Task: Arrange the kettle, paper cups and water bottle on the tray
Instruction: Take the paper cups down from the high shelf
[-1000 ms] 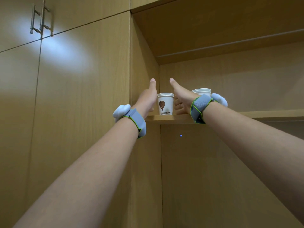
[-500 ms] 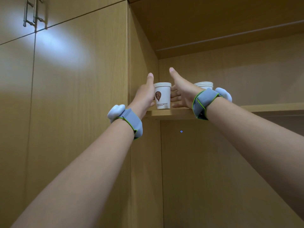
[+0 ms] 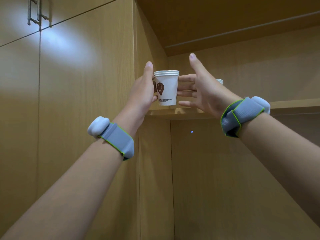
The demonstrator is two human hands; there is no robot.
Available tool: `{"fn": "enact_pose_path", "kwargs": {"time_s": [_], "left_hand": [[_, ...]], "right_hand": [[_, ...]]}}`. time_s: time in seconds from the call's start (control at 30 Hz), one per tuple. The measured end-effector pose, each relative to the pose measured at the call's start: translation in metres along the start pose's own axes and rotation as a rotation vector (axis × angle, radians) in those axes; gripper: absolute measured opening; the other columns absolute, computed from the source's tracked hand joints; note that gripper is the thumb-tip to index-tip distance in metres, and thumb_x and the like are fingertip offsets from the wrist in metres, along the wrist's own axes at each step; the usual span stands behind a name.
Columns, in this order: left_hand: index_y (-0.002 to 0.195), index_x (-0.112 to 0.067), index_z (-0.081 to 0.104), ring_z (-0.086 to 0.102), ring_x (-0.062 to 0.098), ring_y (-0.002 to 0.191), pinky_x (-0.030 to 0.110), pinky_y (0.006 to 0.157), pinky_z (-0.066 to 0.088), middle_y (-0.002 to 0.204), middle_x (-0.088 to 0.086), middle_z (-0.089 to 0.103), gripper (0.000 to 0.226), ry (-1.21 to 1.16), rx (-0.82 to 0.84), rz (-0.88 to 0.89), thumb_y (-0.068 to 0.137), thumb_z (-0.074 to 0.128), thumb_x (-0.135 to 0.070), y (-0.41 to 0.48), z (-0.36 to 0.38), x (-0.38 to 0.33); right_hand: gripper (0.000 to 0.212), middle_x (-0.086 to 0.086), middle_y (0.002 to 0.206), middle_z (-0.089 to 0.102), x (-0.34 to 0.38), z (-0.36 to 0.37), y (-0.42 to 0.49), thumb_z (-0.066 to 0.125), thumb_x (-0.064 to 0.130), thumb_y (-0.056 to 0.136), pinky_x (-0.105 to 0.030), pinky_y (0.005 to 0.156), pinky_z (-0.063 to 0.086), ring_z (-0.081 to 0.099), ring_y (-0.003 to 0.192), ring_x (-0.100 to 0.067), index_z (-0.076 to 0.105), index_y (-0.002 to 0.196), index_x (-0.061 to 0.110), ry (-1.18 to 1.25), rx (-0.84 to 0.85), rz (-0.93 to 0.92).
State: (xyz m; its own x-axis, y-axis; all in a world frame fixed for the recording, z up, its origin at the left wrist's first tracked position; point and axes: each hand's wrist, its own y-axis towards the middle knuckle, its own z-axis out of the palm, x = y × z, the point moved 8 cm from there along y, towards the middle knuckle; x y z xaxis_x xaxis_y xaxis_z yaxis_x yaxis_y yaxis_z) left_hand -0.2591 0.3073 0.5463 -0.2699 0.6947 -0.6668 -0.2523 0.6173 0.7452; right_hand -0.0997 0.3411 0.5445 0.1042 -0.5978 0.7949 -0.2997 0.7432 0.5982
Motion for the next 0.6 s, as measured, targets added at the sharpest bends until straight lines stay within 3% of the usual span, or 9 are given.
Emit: {"fn": "enact_pose_path", "kwargs": {"time_s": [0.13,0.27,0.6], "left_hand": [[0.151,-0.011,0.050,0.061,0.013,0.127,0.039,0.113,0.049,0.138,0.002,0.065,0.071,-0.039,0.004,-0.002,0.108,0.026,-0.062,-0.032,-0.002,-0.005],[0.143,-0.016,0.057,0.064,0.004,0.116,0.038,0.109,0.051,0.119,-0.009,0.070,0.064,-0.098,0.013,-0.002,0.108,0.028,-0.060,-0.062,-0.004,-0.002],[0.145,-0.017,0.059,0.064,0.003,0.127,0.043,0.115,0.049,0.137,-0.005,0.070,0.065,-0.137,0.045,-0.059,0.107,0.029,-0.061,-0.136,0.000,0.038]], "right_hand": [[0.077,-0.010,0.124,0.071,-0.005,-0.002,-0.024,0.035,0.076,0.097,-0.051,0.106,0.053,0.068,0.118,-0.020,0.065,0.128,0.013,0.041,0.013,-0.009],[0.078,-0.009,0.128,0.072,-0.015,-0.011,-0.049,0.035,0.079,0.095,-0.049,0.104,0.056,0.069,0.120,-0.018,0.066,0.131,0.016,0.063,0.065,-0.004],[0.079,-0.003,0.133,0.072,-0.064,-0.021,-0.124,0.027,0.075,0.098,-0.047,0.108,0.053,0.068,0.124,-0.012,0.063,0.138,0.018,0.133,0.152,0.040]]}}
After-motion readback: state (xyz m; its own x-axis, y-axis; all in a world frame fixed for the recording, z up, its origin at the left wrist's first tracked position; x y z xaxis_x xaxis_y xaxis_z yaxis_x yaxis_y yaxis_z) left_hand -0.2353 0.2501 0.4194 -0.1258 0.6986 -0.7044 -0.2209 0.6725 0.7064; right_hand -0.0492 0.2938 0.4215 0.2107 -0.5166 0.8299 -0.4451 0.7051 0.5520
